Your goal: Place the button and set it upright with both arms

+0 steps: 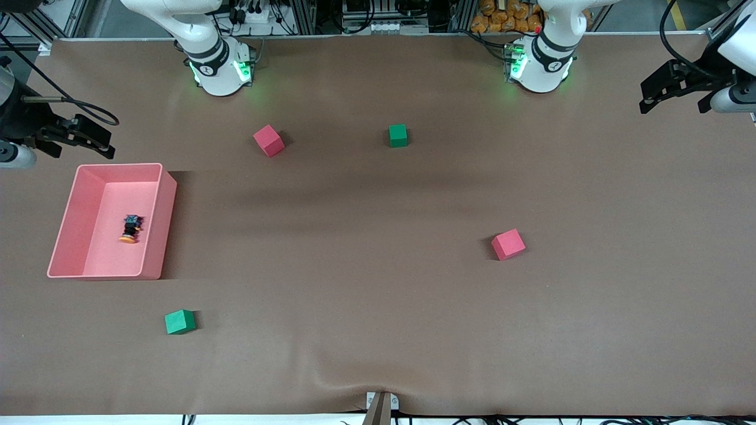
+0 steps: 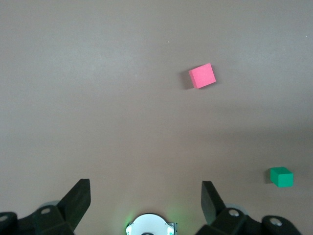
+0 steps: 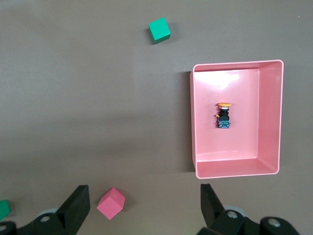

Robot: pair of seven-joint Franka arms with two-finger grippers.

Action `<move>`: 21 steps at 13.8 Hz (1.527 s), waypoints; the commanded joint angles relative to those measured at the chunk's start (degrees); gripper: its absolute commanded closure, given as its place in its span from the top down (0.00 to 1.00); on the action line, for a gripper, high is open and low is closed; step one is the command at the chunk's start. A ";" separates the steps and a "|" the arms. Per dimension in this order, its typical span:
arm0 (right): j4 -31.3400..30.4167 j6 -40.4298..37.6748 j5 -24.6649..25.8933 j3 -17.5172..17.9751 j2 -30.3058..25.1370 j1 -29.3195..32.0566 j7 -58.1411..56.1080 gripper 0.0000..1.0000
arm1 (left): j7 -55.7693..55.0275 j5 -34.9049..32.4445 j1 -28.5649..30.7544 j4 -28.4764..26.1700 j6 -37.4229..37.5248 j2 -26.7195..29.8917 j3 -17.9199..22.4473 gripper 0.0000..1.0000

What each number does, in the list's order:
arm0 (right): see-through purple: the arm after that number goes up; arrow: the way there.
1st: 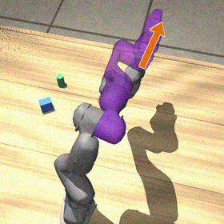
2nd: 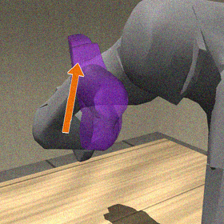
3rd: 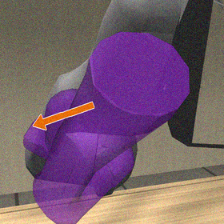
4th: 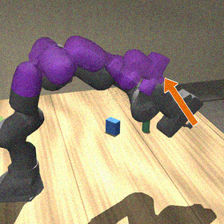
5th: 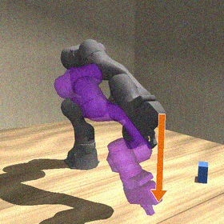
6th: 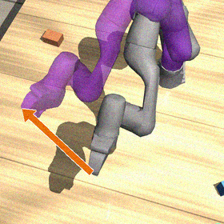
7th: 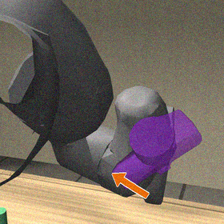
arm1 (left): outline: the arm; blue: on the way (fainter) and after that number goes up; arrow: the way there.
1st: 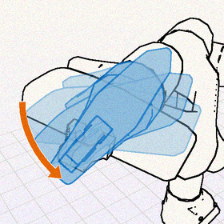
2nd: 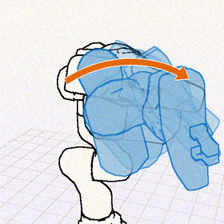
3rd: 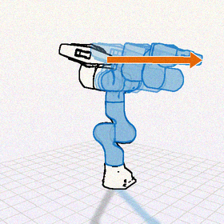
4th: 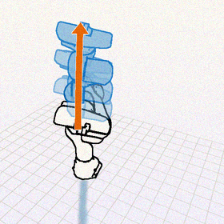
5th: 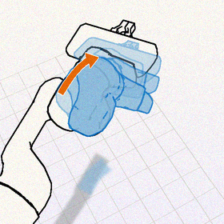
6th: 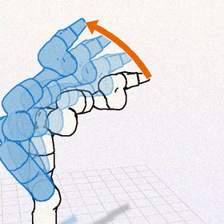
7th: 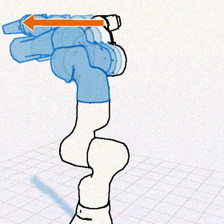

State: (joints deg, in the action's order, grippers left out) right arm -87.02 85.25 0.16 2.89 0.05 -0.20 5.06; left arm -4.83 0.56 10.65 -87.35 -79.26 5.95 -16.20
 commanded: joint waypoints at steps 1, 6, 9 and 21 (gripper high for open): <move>-2.10 0.01 -0.95 0.44 -2.16 0.63 -0.67 1.00 | -0.53 -0.56 0.34 1.14 0.60 -0.33 -0.32 1.00; -1.93 0.01 -0.77 0.71 -1.81 0.90 -0.67 1.00 | -0.36 -0.56 0.25 1.31 0.60 -1.11 -0.23 1.00; -1.40 1.58 -0.77 0.71 -1.28 1.34 -0.67 1.00 | 0.08 -0.65 0.43 1.22 0.60 -1.74 -0.06 1.00; -3.84 13.06 0.90 0.10 17.08 16.08 -14.09 1.00 | -0.36 -1.08 1.66 0.25 0.52 -2.09 -0.14 1.00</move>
State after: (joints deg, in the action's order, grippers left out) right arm -88.62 94.27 0.53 2.15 15.73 12.04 -4.48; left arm -4.83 0.55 11.84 -87.53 -79.24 3.81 -15.89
